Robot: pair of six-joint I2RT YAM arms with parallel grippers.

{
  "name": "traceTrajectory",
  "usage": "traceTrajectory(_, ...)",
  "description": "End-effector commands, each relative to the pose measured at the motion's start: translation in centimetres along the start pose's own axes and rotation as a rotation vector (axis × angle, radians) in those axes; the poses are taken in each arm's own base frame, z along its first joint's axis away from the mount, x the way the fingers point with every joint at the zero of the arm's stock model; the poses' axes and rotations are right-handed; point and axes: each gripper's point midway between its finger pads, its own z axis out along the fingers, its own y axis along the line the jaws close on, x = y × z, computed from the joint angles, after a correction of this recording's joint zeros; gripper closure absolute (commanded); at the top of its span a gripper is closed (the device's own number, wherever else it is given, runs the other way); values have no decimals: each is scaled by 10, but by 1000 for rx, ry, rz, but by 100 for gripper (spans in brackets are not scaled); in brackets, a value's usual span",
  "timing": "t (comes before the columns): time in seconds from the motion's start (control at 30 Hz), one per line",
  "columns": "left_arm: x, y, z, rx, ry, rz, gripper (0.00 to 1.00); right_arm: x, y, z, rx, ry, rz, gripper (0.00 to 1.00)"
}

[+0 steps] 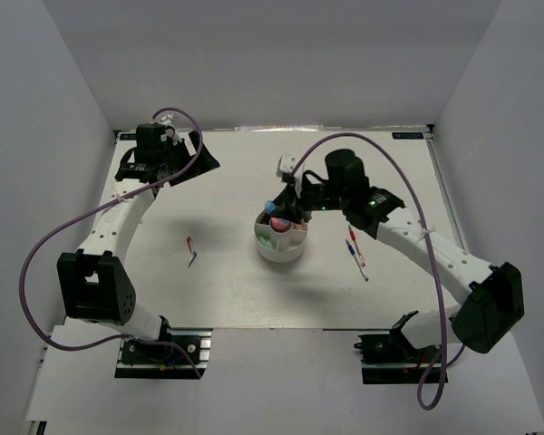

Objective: Sort the stationery into containers
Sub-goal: Place the stationery in the storage box.

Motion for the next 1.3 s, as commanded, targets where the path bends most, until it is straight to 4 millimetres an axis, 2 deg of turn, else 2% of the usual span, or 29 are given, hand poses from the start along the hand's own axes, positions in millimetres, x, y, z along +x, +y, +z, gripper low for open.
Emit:
traceTrajectory(0.0,-11,-13,-14,46,-46,21,2,-14,10,29,-52,-35,-137,100)
traceTrajectory(0.13,-10,-13,-15,49,-46,24,2,-12,29,53,-121,-50,-117,100)
traceTrajectory(0.2,-10,-14,-16,53,-46,27,2,-4,37,65,-142,-39,-109,100)
traceTrajectory(0.37,-10,-13,-17,46,-46,32,2,12,34,83,-128,-17,-118,100)
traceTrajectory(0.73,-9,-10,-18,30,-49,33,2,48,21,94,-78,64,-146,100)
traceTrajectory(0.97,-8,-8,-19,24,-50,37,2,58,8,99,3,105,-54,100)
traceTrajectory(1.0,-9,-8,-20,22,-53,38,2,55,6,98,23,94,-32,100)
traceTrajectory(1.03,-9,-8,-20,21,-52,37,2,61,7,97,28,99,-18,100)
traceTrajectory(1.27,-8,-7,-19,17,-50,36,2,71,1,97,92,122,51,100)
